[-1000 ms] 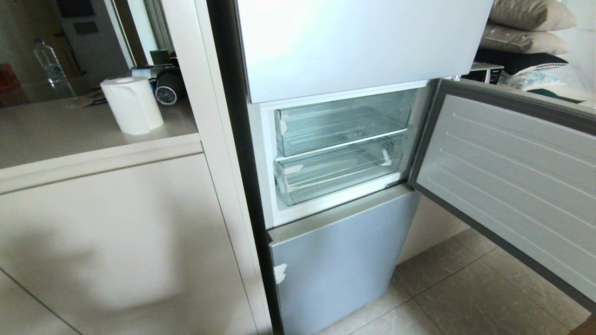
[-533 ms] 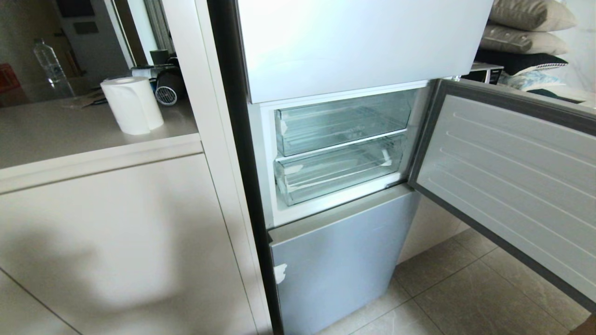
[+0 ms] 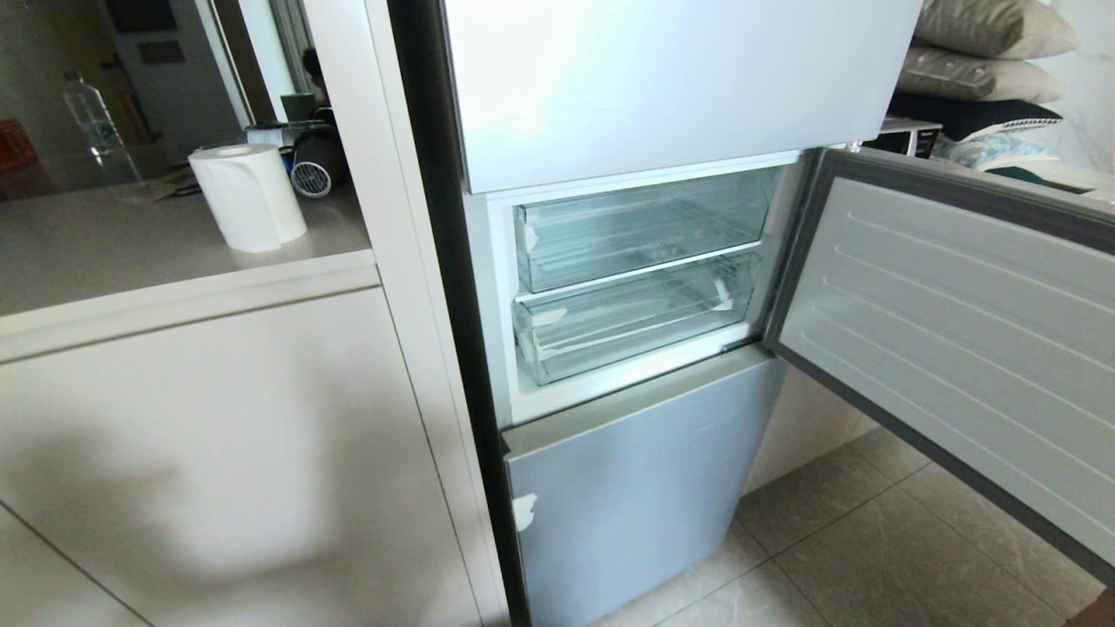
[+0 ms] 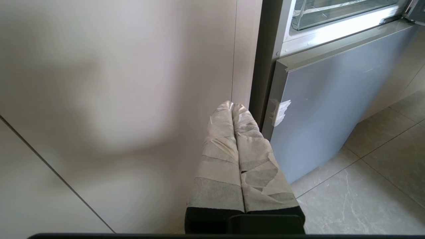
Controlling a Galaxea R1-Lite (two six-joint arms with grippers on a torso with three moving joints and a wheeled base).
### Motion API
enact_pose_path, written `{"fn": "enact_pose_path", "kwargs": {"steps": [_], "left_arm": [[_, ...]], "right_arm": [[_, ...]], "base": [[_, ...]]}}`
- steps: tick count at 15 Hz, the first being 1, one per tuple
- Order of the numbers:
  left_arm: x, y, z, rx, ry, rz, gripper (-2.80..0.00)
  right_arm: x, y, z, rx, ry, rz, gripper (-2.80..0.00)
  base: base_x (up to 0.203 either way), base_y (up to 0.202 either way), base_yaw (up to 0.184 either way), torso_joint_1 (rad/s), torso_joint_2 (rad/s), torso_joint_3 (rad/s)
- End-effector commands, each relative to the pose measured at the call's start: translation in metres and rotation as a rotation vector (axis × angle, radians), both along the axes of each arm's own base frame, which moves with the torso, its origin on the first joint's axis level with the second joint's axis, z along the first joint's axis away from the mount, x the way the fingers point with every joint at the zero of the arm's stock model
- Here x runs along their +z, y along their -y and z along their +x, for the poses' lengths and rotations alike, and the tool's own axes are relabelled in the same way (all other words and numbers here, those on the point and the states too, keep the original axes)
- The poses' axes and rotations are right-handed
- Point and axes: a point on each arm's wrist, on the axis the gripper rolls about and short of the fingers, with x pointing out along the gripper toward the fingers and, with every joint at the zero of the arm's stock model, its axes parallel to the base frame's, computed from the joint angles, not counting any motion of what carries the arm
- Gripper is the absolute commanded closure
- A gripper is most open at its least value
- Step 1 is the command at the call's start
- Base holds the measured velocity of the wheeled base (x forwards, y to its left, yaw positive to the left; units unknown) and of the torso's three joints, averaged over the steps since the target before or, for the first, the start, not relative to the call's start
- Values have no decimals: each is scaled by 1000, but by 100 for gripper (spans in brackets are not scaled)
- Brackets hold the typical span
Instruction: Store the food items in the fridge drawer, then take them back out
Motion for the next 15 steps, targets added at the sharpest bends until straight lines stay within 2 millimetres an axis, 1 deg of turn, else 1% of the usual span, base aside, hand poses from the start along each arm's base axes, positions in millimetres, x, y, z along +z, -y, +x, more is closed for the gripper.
{"fn": "enact_pose_path", "kwargs": {"steps": [1, 2, 4, 6, 8, 11, 12, 13, 14, 15], "left_arm": [[0, 0, 0, 0, -1, 0, 0], [-1, 0, 0, 0, -2, 0, 0], [0, 0, 0, 0, -1, 0, 0], [0, 0, 0, 0, -1, 0, 0], [0, 0, 0, 0, -1, 0, 0], [0, 0, 0, 0, 1, 0, 0], [0, 0, 0, 2, 1, 0, 0], [0, 0, 0, 0, 0, 0, 0], [0, 0, 0, 0, 1, 0, 0], [0, 0, 0, 0, -1, 0, 0]], "right_arm": [[3, 1, 2, -51, 2, 43, 0], [12, 1, 5, -62, -6, 50, 0], [24, 4, 18, -86, -63, 78, 0], [38, 9, 35, -112, -79, 167, 0], [48, 14, 44, -160, -46, 246, 0], [64, 24, 49, -251, 27, 292, 0], [64, 25, 50, -217, 23, 302, 0], [56, 25, 51, -180, -5, 312, 0], [44, 24, 51, -155, -41, 322, 0], [39, 21, 47, -126, -46, 317, 0]], "base": [[0, 0, 0, 0, 0, 0], [0, 0, 0, 0, 0, 0], [0, 0, 0, 0, 0, 0], [0, 0, 0, 0, 0, 0], [0, 0, 0, 0, 0, 0], [0, 0, 0, 0, 0, 0], [0, 0, 0, 0, 0, 0], [0, 0, 0, 0, 0, 0], [0, 0, 0, 0, 0, 0], [0, 0, 0, 0, 0, 0]]}}
